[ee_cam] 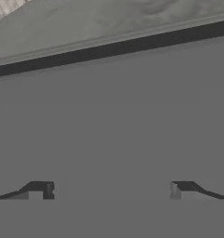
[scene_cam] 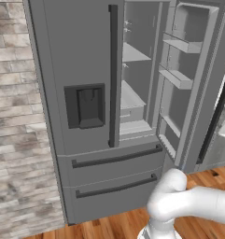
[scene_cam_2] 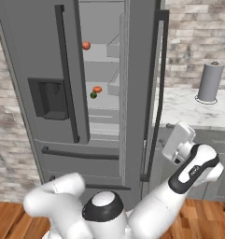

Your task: Place the avocado in the correct fridge rack based on whether it is a fruit or vegetable. Finally, close the fridge door.

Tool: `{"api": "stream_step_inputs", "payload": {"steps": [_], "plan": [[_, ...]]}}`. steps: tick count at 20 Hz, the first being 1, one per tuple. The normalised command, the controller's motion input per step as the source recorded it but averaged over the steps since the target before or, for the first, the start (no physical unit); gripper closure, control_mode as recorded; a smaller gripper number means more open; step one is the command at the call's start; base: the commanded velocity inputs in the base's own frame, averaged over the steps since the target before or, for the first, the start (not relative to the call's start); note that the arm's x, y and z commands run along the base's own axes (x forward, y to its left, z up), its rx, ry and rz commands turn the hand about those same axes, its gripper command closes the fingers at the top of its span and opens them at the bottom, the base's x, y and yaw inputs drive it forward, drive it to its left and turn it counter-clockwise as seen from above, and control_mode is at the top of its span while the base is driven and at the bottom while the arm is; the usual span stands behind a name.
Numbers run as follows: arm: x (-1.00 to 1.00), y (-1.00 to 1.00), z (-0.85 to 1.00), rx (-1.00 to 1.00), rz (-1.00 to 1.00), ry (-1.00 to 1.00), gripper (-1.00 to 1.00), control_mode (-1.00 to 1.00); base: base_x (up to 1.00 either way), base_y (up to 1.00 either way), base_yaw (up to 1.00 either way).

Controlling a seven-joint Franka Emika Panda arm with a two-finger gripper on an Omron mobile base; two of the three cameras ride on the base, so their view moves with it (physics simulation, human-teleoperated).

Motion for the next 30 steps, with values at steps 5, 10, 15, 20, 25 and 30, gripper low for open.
{"api": "stream_step_inputs", "payload": {"steps": [5,10,15,20,25,30], "plan": [[0.47,0.03,-0.30,0.00,0.10,0.02,-1.00,-1.00,0.00,0.00,0.00],[-0.03,0.64,-0.02,-0.02,0.00,0.00,-1.00,-1.00,0.00,0.00,0.00],[0.00,1.00,0.00,-0.07,-0.02,0.00,-1.00,-1.00,0.00,0.00,0.00],[0.00,1.00,0.00,-0.05,-0.03,0.00,-1.00,-1.00,0.00,0.00,0.00],[0.00,0.99,0.05,-0.02,-0.06,0.00,-1.00,-1.00,0.00,0.00,0.00],[0.06,0.96,0.15,-0.02,-0.12,0.00,-1.00,-1.00,0.00,0.00,0.00]]}}
